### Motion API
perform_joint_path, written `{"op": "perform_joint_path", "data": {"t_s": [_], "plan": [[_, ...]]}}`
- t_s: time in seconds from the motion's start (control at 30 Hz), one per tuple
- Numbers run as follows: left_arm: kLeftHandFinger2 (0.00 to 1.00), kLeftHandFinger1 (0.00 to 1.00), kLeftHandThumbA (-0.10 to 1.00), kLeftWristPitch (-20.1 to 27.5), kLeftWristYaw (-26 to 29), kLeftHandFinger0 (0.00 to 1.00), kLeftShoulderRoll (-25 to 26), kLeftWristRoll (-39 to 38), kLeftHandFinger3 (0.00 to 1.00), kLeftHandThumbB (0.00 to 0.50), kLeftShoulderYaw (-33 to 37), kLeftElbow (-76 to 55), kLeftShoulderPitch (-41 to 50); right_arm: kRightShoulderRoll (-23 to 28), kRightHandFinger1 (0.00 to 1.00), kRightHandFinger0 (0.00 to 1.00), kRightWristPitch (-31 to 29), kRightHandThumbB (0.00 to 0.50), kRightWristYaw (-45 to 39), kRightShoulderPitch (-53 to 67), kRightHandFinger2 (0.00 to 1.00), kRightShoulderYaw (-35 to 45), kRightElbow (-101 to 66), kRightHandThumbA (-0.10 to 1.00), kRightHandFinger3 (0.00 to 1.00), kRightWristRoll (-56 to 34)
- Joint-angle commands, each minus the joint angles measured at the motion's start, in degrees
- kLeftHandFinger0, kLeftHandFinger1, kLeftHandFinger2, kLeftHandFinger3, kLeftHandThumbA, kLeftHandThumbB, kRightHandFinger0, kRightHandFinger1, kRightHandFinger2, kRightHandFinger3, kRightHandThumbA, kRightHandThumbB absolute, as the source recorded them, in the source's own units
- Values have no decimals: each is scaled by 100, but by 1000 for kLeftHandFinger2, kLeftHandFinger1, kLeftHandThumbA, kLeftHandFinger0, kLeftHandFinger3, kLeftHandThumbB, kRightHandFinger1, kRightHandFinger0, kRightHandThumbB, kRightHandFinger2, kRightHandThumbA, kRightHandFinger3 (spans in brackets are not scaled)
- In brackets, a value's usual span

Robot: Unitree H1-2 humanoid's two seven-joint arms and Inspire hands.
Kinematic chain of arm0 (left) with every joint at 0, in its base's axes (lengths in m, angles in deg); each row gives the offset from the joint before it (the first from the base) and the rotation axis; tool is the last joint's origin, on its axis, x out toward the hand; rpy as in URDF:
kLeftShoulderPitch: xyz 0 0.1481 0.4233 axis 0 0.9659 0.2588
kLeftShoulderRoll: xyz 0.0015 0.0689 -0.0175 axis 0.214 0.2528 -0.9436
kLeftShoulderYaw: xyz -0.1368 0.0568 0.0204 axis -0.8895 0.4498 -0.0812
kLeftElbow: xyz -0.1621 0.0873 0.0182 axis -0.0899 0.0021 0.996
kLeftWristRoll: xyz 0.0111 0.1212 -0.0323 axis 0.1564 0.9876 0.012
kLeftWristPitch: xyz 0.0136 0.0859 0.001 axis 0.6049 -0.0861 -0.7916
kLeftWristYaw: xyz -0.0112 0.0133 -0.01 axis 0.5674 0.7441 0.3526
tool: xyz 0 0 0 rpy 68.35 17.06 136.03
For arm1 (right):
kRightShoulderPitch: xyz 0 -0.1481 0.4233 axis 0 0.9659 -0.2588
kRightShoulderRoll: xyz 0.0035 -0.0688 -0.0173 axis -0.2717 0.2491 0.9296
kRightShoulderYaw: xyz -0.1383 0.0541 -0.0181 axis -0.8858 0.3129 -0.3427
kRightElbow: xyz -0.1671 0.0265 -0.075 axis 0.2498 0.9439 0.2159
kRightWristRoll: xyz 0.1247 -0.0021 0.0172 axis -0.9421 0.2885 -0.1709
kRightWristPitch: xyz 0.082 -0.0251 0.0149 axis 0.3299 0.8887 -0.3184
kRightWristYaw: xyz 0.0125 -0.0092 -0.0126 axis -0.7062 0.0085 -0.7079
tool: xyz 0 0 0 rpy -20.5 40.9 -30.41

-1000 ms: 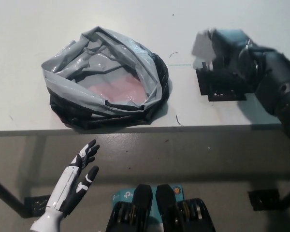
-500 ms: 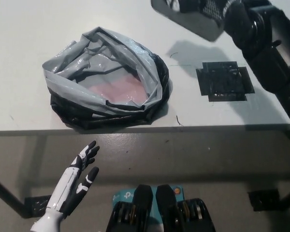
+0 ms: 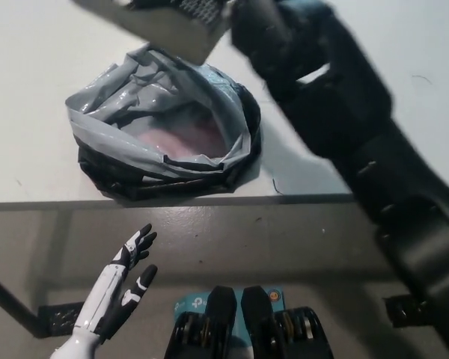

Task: Use the right hand to pick up a small rectangular container and put it into a plastic bag and lift the bag

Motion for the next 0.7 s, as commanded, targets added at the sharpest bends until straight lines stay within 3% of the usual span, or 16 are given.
{"op": "perform_joint_path", "data": {"t_s": [0.0, 0.13, 0.2, 0.37, 0.67], "plan": [[1000, 1000, 902, 140, -82, 1000, 89, 30, 1000, 304, 14, -102, -69, -463, 364, 0, -136, 199, 454, -379, 787, -27, 737, -100, 832, 20], [1000, 1000, 906, 103, -92, 1000, 86, 41, 1000, 313, 47, -114, -106, -711, 384, 0, -373, 185, 715, -438, 807, -28, 1477, -100, 834, 1], [1000, 1000, 907, 64, -95, 1000, 79, 39, 1000, 326, 60, -120, -135, -828, 450, 24, -509, 162, 912, -520, 879, -32, 2046, -100, 871, -3], [1000, 1000, 902, 71, -131, 1000, 111, -11, 1000, 321, 61, -131, -200, -887, 475, 18, -806, 187, 1342, -680, 917, -130, 3155, -100, 894, 89], [1000, 1000, 902, -31, -165, 1000, 106, -22, 1000, 333, 47, -198, -195, -794, 528, 12, -940, 179, 1641, -699, 937, -268, 3913, -100, 830, 114]]}}
